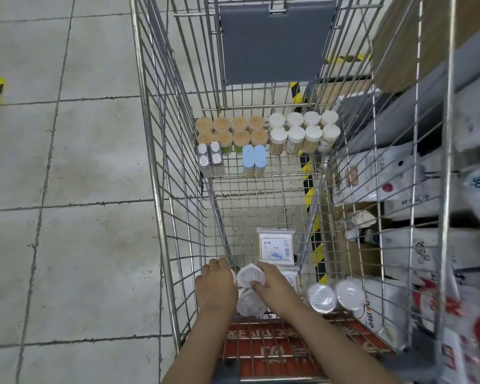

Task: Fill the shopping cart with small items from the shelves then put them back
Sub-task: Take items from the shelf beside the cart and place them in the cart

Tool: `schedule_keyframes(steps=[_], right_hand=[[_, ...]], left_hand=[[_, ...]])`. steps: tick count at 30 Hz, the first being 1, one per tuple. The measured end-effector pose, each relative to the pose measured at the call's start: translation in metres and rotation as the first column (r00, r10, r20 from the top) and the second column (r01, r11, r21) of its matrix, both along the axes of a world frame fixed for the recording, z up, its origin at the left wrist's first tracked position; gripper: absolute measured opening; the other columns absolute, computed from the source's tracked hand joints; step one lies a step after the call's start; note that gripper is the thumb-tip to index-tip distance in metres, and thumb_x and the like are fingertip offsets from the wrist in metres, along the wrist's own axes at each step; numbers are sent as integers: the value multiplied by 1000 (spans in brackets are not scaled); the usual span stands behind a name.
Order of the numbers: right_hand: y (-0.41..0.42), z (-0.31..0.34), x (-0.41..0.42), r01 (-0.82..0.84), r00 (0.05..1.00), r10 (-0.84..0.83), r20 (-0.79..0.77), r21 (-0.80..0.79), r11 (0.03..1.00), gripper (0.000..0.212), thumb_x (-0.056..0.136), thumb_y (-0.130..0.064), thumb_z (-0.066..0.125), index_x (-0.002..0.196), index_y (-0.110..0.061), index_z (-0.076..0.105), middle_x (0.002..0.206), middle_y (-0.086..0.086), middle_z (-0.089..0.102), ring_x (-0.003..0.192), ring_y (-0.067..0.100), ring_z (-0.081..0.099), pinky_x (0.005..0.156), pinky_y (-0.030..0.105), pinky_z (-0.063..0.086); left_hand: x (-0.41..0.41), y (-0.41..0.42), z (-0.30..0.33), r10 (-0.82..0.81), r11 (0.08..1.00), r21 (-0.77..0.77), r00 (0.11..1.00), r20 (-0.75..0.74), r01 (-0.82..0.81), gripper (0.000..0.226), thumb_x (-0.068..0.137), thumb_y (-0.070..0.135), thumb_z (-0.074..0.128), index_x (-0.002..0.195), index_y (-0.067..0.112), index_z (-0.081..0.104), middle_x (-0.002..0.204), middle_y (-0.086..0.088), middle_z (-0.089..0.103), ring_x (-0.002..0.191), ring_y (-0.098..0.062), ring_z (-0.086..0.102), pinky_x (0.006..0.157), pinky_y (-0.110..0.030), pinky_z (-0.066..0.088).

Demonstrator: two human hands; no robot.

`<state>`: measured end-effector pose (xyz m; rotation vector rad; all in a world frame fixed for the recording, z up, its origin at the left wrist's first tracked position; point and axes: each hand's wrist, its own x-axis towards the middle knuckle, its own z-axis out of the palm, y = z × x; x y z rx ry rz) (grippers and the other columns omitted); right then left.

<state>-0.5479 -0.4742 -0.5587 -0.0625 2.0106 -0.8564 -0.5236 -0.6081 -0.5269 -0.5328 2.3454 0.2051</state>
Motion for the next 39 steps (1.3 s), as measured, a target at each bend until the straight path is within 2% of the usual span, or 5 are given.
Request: schedule_keyframes(steps=[11, 18, 24, 32, 39], right_hand=[[12, 38, 1, 105, 994, -105, -7, 83, 991, 45, 97, -24, 52, 140, -15, 42, 141, 5, 46, 125, 22, 47, 103, 31, 37], [33, 127, 18, 117, 990, -106, -95, 114, 987, 36, 99, -27, 47, 131, -13, 51, 133, 5, 55, 118, 21, 53, 94, 28, 41], [75, 210, 69, 272, 939, -233, -253, 134, 953, 28, 98, -27, 49, 122, -15, 56, 119, 0, 61, 109, 18, 57, 78, 26, 39], [146, 292, 184, 684, 684, -621, -383, 39, 729, 31, 98, -31, 47, 128, -29, 50, 123, -13, 55, 114, 4, 52, 92, 18, 40], [175, 357, 328, 916, 347, -805, -481, -10, 401, 30, 99, -30, 46, 130, -26, 49, 121, -13, 49, 104, -3, 44, 78, 1, 36]], left_hand=[[3, -7, 24, 22, 993, 119, 999, -39, -17, 51, 92, 6, 44, 141, 8, 29, 141, -9, 38, 129, -23, 37, 102, -28, 34], [1, -19, 102, -319, 900, 286, 944, -87, 330, 33, 99, 29, 40, 129, 17, 46, 123, -7, 58, 109, -24, 56, 83, -31, 45], [-7, -24, 189, -509, 800, 240, 834, -213, 549, 32, 99, 29, 42, 128, 22, 52, 126, -1, 60, 109, -18, 60, 87, -27, 46], [-8, 55, 289, -628, 628, 228, 657, -418, 744, 39, 99, 31, 42, 138, 25, 44, 137, 6, 51, 120, -14, 52, 93, -26, 42], [84, 178, 361, -735, 213, 146, 256, -628, 966, 35, 99, 31, 42, 133, 24, 48, 131, 6, 54, 119, -16, 50, 93, -28, 41]])
